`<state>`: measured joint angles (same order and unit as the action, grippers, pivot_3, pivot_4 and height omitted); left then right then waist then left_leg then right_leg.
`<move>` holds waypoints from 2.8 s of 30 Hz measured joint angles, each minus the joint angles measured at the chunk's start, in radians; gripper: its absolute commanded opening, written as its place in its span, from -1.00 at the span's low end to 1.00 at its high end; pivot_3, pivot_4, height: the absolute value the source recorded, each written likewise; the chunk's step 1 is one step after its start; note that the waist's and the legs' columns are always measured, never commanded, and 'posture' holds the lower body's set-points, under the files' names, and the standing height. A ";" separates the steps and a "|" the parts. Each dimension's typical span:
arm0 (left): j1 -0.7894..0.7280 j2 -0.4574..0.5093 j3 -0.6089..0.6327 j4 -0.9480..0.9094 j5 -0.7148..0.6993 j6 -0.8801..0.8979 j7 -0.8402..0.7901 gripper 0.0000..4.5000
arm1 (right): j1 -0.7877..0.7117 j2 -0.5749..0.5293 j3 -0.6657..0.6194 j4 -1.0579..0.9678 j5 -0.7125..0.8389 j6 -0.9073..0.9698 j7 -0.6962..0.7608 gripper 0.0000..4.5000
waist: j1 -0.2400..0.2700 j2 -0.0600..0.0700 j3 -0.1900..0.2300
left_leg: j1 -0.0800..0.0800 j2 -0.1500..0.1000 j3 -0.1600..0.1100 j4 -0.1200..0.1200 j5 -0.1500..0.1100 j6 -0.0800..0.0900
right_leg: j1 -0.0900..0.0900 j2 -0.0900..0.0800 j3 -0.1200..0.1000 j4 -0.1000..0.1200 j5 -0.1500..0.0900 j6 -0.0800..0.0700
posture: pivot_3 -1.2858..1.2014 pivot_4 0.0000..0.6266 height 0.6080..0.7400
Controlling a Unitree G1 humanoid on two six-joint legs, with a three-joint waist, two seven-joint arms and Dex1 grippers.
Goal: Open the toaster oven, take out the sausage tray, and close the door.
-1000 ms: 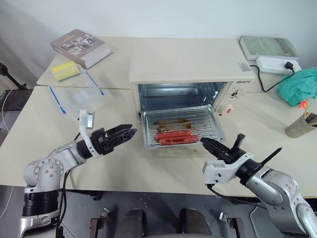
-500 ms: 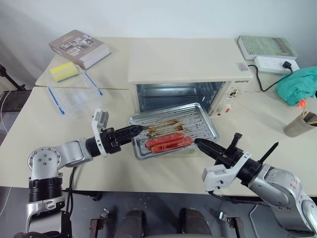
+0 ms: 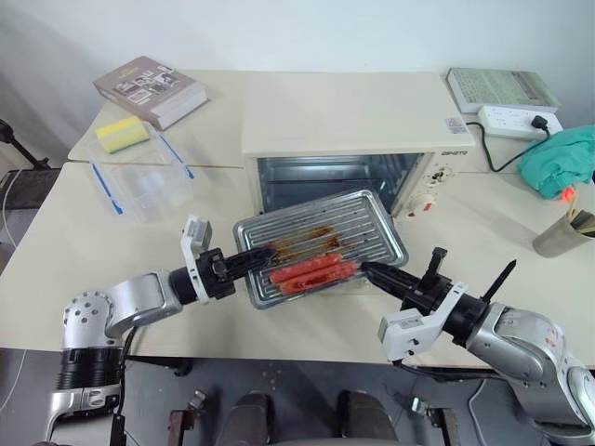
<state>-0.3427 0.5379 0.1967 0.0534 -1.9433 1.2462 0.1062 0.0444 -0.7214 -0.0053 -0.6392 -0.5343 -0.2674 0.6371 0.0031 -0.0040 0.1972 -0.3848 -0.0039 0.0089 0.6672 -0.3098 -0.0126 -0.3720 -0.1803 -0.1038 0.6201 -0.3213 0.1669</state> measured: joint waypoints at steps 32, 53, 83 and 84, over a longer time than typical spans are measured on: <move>0.451 0.071 0.293 -0.122 -0.006 0.028 -0.195 -1.00 | 0.100 -0.057 -0.240 0.264 0.828 0.111 0.289 0.99 | 0.007 0.000 0.000 | 0.005 0.000 0.001 -0.001 0.000 0.001 | 0.009 0.000 0.000 -0.009 -0.001 -0.002 | 0.03 -0.52 1.00; 0.803 -0.116 0.569 -0.122 -0.006 -0.083 -0.246 -1.00 | -0.095 -0.120 -0.196 0.776 0.843 0.247 0.450 -0.96 | 0.018 0.000 0.000 | 0.013 0.002 0.004 -0.003 -0.005 0.003 | 0.016 0.000 0.003 -0.019 -0.001 -0.003 | 0.03 -0.52 1.00; 0.774 -0.035 0.535 -0.115 -0.006 -0.064 -0.224 -1.00 | -0.325 0.042 -0.282 0.467 1.232 0.598 0.308 -0.98 | 0.023 0.000 0.000 | 0.009 0.004 0.004 -0.003 -0.011 0.004 | 0.014 0.002 0.002 -0.025 -0.001 -0.002 | 0.03 -0.52 1.00; 0.766 -0.001 0.514 -0.116 -0.006 -0.048 -0.230 -1.00 | -0.315 0.035 -0.283 0.454 1.243 0.613 0.313 -0.98 | 0.024 0.000 0.000 | 0.009 0.003 0.004 -0.003 -0.011 0.004 | 0.014 0.002 0.001 -0.025 -0.001 -0.002 | 0.03 -0.52 1.00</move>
<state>0.4231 0.5366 0.7112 -0.0624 -1.9494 1.1978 -0.1237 -0.2709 -0.6863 -0.2887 -0.1847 0.7089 0.3453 0.9497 0.0270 -0.0038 0.1974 -0.3760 -0.0005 0.0130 0.6640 -0.3211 -0.0082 -0.3577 -0.1783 -0.1024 0.5951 -0.3219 0.1647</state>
